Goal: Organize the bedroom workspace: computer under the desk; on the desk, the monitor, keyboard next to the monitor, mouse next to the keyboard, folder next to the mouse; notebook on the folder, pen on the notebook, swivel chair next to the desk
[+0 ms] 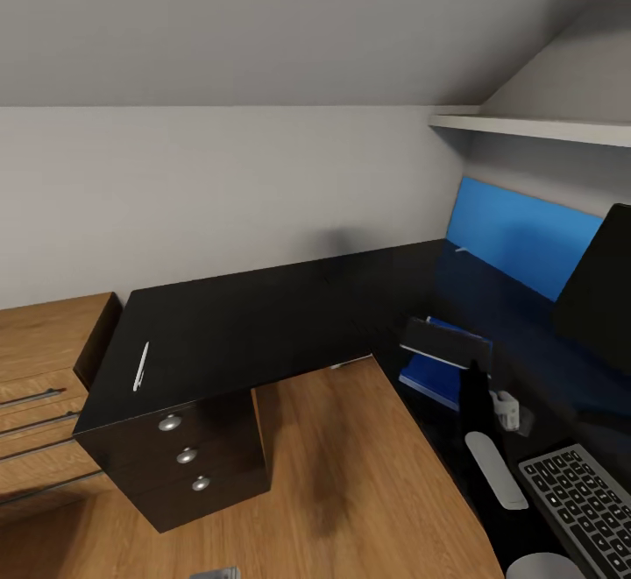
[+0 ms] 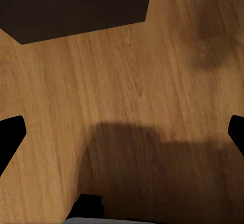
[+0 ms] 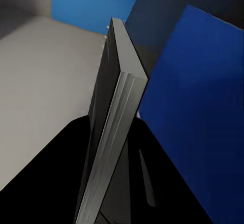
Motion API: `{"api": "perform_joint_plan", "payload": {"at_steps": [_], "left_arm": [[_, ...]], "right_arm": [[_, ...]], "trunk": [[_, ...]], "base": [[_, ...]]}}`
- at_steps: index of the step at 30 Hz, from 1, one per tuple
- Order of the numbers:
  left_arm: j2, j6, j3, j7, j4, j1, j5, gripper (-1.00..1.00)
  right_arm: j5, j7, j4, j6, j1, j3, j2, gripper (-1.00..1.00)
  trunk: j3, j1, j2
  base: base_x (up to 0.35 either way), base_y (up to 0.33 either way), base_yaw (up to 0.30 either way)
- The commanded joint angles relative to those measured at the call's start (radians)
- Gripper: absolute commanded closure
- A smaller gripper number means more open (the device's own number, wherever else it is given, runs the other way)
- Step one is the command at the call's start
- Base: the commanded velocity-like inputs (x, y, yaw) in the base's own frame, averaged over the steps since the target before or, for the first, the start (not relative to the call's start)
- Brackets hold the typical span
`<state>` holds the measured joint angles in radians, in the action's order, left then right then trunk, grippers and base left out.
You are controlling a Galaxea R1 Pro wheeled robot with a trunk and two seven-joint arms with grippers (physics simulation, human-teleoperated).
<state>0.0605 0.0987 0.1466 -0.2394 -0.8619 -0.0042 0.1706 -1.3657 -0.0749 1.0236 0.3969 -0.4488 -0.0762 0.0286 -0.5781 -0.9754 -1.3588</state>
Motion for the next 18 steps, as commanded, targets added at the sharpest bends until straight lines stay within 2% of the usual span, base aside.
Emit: {"api": "perform_joint_plan", "payload": {"at_steps": [1, 18], "left_arm": [[-0.001, 0.004, 0.004, -0.008, -0.002, 0.0, 0.009, -1.0], [0.001, 0.003, 0.004, -0.008, -0.002, 0.0, 0.008, -1.0]], "right_arm": [[-0.008, -0.005, 0.0, 0.003, -0.001, 0.001, 0.0, 1.0], [0.001, 0.057, -0.002, 0.025, -0.001, -0.001, 0.009, 1.0]], "trunk": [[-0.001, 0.0, -0.001], [-0.001, 0.0, -0.001]], "base": [[0.0, 0.0, 0.0], [0.0, 0.0, 0.0]]}}
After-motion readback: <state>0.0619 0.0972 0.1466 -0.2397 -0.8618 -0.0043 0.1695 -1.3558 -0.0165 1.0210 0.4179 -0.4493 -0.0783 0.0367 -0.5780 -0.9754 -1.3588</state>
